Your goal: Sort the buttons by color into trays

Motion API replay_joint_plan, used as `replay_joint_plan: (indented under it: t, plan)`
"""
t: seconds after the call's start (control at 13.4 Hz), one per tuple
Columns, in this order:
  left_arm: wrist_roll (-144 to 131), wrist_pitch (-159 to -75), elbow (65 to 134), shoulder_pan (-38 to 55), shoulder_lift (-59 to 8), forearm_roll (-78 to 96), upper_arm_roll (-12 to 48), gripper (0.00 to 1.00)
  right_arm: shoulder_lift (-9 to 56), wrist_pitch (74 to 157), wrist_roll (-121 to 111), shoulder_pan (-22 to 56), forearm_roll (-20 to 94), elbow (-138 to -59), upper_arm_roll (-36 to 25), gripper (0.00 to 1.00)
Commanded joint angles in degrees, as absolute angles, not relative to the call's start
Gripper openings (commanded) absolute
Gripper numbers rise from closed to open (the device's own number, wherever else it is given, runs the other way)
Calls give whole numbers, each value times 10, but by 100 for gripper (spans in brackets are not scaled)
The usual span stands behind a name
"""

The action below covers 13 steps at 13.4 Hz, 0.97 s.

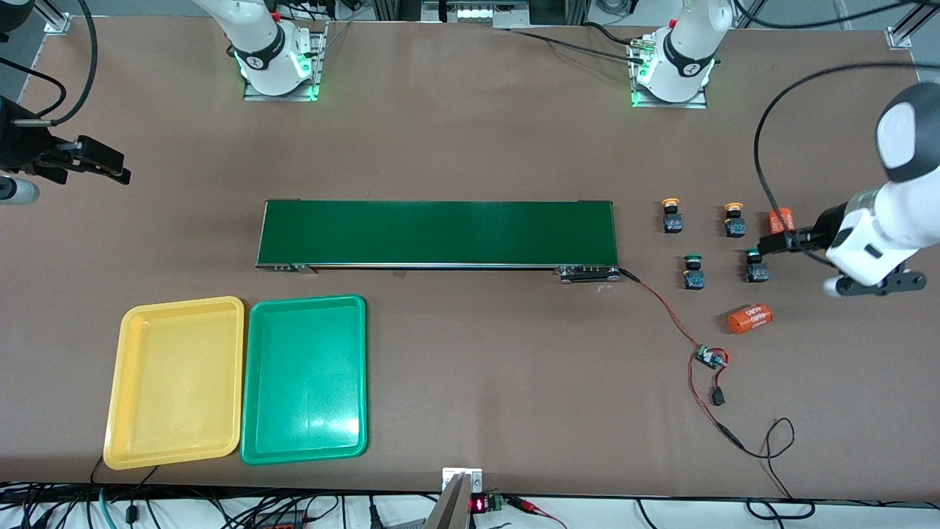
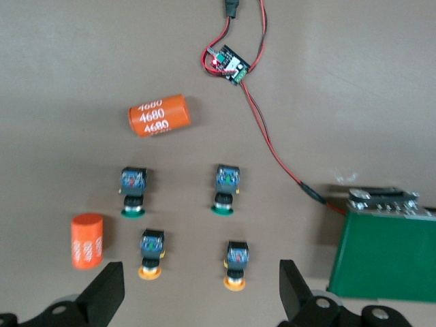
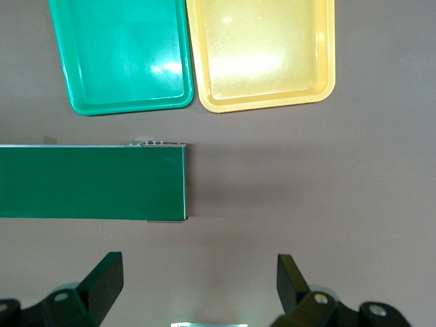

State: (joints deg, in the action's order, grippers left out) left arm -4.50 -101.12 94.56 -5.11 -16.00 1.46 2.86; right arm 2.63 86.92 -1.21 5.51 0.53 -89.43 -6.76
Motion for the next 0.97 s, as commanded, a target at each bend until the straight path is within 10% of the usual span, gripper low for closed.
replay_joint_plan:
  t: [0.0, 0.89]
  plan:
    - [-30, -1035, 938, -63, -196, 15, 31, 100, 29, 870, -19, 52, 1, -889, -66, 100]
    - [440, -1243, 937, -117, -341, 18, 31, 100, 28, 867, -27, 48, -1, -889, -69, 100]
